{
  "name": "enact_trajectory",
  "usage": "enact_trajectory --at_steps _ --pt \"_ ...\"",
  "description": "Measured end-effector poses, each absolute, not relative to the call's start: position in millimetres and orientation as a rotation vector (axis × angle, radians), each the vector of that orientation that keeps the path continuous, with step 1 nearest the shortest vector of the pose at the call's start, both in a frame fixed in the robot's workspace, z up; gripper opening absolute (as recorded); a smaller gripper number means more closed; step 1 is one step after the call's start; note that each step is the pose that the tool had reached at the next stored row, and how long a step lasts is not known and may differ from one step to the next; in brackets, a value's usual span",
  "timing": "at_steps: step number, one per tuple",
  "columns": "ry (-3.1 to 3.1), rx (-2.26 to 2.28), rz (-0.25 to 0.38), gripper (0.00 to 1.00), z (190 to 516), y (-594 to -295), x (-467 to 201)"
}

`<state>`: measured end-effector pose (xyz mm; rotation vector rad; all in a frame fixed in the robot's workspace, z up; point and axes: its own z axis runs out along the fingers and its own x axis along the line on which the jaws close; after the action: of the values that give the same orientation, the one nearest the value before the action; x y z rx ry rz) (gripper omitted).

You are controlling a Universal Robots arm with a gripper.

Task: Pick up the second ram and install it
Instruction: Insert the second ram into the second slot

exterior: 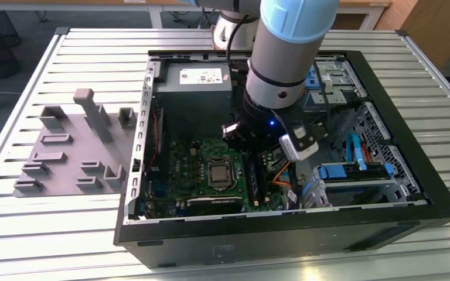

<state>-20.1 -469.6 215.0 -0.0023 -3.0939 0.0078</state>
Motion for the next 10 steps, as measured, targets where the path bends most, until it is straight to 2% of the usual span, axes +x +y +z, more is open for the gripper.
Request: enact_trajectory --at_steps 10 --pt "-3.094 -0.002 0.008 0.14 216.3 -469.6 -20.1"
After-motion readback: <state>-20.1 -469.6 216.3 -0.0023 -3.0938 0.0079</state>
